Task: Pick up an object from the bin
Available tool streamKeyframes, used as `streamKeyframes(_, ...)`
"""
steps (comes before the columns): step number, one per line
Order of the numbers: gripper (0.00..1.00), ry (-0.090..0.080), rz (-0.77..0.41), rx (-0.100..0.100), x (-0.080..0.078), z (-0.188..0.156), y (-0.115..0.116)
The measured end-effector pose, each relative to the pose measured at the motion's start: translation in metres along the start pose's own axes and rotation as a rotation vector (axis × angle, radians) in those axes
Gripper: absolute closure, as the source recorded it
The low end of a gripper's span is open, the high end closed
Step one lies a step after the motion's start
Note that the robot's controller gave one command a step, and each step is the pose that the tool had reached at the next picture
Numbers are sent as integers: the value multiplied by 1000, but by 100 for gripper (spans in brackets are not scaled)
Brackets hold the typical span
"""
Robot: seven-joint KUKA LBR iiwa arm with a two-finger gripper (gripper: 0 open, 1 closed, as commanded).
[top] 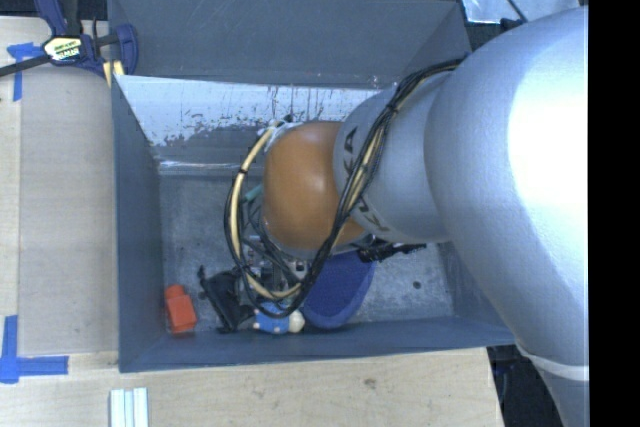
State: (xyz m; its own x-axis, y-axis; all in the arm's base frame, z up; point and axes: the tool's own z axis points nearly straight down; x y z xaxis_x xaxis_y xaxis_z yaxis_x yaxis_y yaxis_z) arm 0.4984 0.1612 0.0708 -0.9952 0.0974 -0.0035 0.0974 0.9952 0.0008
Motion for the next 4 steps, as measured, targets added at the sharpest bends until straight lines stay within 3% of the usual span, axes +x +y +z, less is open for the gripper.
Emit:
streamKeyframes(1,100,-5,8,-3,13,-94,-4)
streamKeyframes(2,100,-2,58,-1,14,-115,1)
streamKeyframes(3,100,-2,65,-1,-12,-121,-2)
streamKeyframes(4,100,-5,39,-3,-2,-183,-2)
